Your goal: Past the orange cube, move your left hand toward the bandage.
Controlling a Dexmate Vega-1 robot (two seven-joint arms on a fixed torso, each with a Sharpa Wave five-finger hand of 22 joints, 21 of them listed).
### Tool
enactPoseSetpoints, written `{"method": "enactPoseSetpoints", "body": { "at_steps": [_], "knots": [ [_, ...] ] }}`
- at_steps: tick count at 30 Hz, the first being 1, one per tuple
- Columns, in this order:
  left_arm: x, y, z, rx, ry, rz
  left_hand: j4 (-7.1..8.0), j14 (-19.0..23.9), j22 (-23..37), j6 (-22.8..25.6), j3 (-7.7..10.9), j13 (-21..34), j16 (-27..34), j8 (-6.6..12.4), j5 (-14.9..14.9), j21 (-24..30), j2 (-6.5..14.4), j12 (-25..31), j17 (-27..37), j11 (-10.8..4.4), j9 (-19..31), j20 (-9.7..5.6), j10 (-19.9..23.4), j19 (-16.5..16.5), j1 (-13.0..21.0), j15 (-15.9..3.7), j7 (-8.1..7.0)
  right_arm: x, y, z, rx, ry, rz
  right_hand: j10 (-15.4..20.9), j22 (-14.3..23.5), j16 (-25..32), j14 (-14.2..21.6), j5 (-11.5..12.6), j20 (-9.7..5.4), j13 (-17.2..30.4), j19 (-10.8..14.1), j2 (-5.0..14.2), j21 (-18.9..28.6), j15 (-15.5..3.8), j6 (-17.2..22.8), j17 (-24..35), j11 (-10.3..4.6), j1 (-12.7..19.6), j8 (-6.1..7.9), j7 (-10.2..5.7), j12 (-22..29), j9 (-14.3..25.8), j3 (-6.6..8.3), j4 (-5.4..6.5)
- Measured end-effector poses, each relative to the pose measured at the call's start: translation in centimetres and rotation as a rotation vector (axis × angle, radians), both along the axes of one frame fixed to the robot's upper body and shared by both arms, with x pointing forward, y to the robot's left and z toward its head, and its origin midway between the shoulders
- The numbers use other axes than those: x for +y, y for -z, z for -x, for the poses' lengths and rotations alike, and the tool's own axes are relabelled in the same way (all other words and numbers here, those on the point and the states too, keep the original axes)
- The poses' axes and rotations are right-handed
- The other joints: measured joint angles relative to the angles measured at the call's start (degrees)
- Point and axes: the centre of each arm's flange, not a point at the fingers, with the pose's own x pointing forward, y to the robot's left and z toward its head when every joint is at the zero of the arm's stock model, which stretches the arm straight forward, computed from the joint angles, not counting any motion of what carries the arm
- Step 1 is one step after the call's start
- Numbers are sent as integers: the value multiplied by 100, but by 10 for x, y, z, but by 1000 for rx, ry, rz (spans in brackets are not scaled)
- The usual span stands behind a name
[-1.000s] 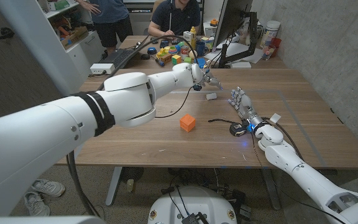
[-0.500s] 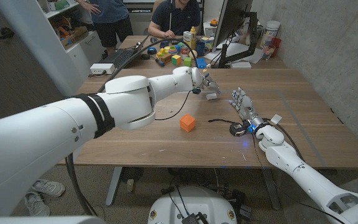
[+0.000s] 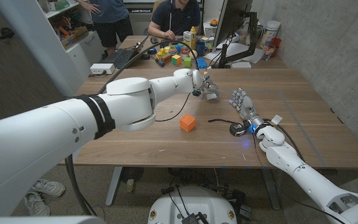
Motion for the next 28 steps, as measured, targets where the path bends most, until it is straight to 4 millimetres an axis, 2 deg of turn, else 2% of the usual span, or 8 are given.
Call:
{"method": "enactPoseSetpoints", "body": {
  "at_steps": [28],
  "knots": [
    [-3, 1, 1, -3, 3, -12, 25, -5, 0, -1, 24, -1, -29, 0, -42, 0, 0, -23, 1, 1, -1, -32, 1, 31, 151, 4, 0, -2, 1, 1, -1, -2, -2, -1, 0, 0, 0, -24, 0, 0, 0, 0, 0, 0, 0, 0, 0, 0, 0, 0, 0, 0, 0, 0]
  ]
}}
